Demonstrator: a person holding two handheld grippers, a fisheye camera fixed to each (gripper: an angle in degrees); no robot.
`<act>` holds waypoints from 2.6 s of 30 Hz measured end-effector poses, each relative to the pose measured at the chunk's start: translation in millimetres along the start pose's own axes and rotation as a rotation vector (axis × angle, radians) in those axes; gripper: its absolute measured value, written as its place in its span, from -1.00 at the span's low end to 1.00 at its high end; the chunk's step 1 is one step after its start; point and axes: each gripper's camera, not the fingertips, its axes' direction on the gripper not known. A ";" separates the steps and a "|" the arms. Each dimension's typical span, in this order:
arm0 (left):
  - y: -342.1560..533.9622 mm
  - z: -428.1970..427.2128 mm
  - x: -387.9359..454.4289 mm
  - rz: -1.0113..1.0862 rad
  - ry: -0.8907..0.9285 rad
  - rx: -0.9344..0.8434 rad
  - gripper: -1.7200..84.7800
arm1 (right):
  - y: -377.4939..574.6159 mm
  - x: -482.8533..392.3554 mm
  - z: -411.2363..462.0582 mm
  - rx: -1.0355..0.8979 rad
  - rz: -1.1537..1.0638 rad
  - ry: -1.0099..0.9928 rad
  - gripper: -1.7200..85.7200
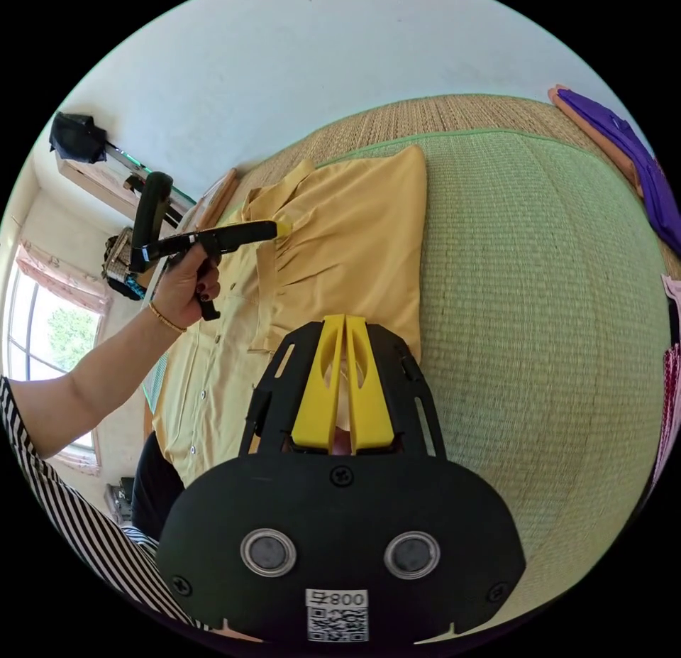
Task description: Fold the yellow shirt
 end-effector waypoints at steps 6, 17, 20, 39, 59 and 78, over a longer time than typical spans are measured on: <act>45.7 16.5 -29.1 -0.048 -0.030 -0.038 -0.95 | -14.7 -14.7 -22.5 -0.023 0.014 0.007 -0.96; 242.7 0.2 -70.7 -0.103 0.047 -0.003 -0.95 | -42.9 -66.6 -70.3 -0.066 -0.054 0.086 -0.96; 325.9 -17.8 -90.7 -0.161 0.093 0.057 -0.95 | -48.0 -86.3 -96.9 -0.011 -0.080 0.083 -0.96; 993.4 -122.0 -357.0 -1.126 0.098 0.563 -0.79 | -130.9 -217.3 -172.5 -0.112 -0.169 0.116 -0.95; 1241.6 -47.8 -424.9 -1.156 0.325 0.815 -0.93 | -277.8 -585.0 -97.5 -0.286 -0.634 -0.039 -0.82; 1235.0 -37.3 -391.5 -0.964 0.248 0.749 -0.95 | -328.3 -801.1 24.2 -0.487 -0.903 0.213 -0.78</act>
